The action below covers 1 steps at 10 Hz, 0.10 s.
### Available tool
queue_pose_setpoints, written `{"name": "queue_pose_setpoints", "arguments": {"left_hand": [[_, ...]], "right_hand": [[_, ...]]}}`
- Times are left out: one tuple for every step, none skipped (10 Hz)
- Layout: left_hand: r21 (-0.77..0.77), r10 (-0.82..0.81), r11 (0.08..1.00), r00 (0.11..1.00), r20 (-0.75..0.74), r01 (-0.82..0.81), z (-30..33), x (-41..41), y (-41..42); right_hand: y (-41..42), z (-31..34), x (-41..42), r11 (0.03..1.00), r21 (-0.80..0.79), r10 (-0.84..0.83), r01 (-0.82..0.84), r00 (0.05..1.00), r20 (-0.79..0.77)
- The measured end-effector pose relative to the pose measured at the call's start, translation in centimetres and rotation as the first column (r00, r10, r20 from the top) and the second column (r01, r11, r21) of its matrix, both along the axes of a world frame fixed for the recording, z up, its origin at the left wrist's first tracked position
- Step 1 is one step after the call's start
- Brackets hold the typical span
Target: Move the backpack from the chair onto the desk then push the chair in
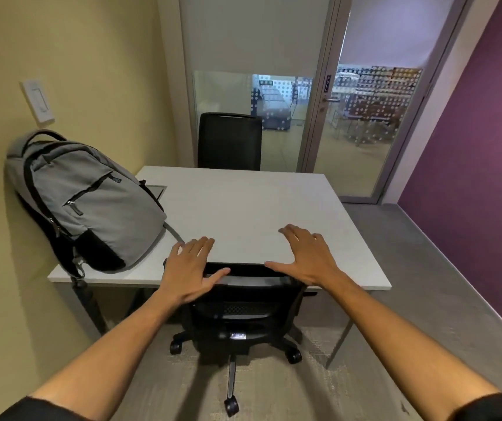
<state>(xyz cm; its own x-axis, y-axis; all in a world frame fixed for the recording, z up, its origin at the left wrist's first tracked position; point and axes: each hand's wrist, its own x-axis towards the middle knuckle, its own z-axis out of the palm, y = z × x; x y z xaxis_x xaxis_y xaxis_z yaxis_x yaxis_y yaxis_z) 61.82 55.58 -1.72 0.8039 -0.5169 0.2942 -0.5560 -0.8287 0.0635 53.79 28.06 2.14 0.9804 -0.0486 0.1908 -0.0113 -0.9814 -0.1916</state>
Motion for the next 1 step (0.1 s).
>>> {"name": "queue_pose_setpoints", "arguments": {"left_hand": [[-0.075, 0.015, 0.997, 0.994, 0.112, -0.007, 3.77, 0.57, 0.14]], "right_hand": [[-0.96, 2.42, -0.05, 0.998, -0.001, -0.059, 0.060, 0.993, 0.106]]}}
